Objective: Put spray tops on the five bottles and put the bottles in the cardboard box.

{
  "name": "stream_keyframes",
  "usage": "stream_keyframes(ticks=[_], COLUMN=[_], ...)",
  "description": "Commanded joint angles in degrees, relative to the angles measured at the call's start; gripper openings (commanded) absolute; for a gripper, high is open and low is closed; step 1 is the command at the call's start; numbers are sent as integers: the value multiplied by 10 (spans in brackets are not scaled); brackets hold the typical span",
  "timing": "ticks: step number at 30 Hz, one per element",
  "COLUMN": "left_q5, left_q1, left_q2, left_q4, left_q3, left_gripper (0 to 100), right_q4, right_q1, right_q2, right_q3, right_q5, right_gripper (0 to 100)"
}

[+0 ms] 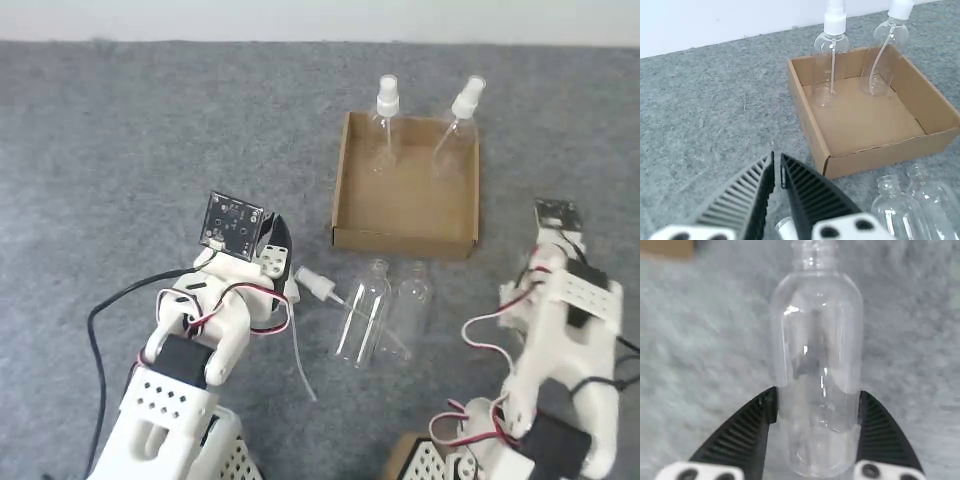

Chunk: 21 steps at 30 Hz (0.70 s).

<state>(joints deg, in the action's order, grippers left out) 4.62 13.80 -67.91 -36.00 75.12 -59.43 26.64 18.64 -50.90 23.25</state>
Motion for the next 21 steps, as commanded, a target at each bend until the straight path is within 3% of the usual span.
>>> stream_keyframes(ticks=[1, 7, 11, 17, 21], left_q5=[-4, -4, -4, -4, -4], left_q1=[-4, -4, -4, -4, -3], left_q2=[-11, -11, -11, -11, -11], left_q4=[17, 17, 18, 18, 18], left_q3=[-2, -2, 2, 3, 3], left_gripper=[12, 12, 12, 12, 12], right_q4=[-13, -15, -17, -18, -48], right_q1=[74, 108, 104, 76, 36], right_q2=[18, 18, 19, 19, 18], right_q3=[0, -1, 2, 4, 61], right_q5=[90, 233, 235, 235, 205], right_gripper=[184, 188, 210, 402, 396])
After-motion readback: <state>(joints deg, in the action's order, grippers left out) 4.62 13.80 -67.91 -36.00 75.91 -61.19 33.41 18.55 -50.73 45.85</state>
